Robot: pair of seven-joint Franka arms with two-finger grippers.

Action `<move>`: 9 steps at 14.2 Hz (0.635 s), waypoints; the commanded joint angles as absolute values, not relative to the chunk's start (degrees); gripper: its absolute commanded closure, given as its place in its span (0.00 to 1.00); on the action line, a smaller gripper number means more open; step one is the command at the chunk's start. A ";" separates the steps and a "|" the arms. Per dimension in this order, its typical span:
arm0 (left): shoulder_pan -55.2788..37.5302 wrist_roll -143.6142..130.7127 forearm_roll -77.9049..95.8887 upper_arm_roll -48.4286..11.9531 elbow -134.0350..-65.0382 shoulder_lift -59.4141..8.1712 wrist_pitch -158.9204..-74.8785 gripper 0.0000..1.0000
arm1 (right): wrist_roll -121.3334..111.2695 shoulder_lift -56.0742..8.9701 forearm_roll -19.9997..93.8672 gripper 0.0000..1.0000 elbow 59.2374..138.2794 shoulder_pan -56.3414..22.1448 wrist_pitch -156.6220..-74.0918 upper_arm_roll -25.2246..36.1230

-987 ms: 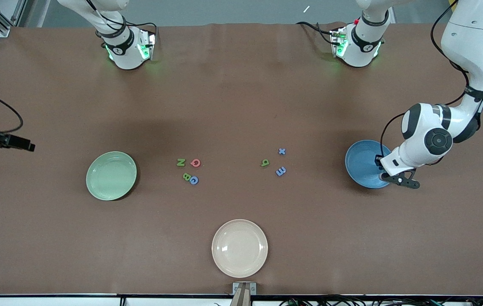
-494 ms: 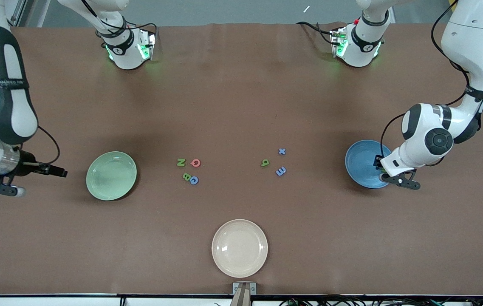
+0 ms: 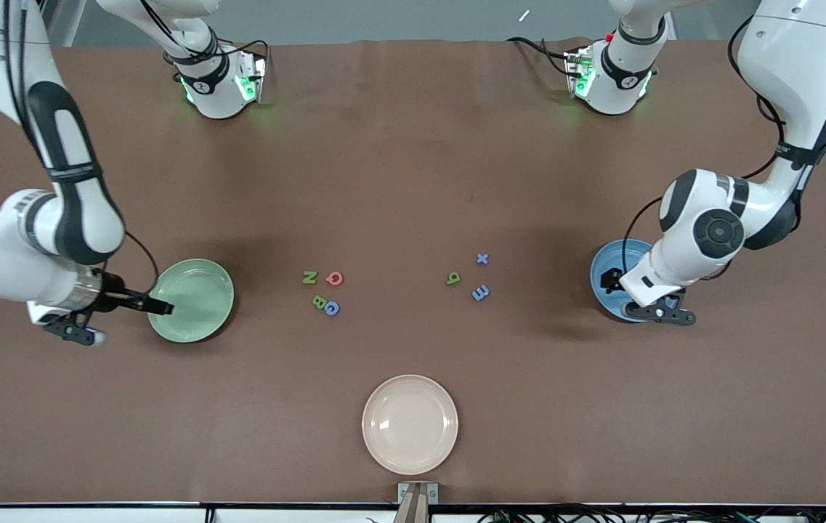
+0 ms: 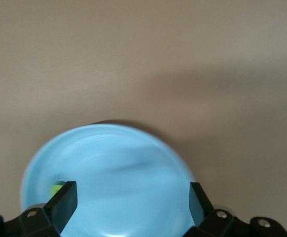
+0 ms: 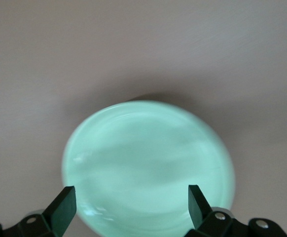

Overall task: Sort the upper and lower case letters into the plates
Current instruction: 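Grasp the blue m with the left gripper while the right gripper grasps N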

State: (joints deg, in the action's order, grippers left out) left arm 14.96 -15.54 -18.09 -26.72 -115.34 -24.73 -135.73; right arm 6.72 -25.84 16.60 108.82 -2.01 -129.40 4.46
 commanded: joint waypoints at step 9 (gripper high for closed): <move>-4.03 -64.40 -19.07 -27.77 -98.54 -38.66 -134.30 0.00 | 64.06 -23.20 -1.14 0.03 110.92 -20.04 -123.06 5.01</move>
State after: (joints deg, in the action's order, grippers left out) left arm -1.75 -59.45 -18.09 -28.16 -104.19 -33.95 -135.36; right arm 58.95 -25.27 2.14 109.63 -19.97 -125.78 4.52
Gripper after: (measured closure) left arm 0.000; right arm 0.009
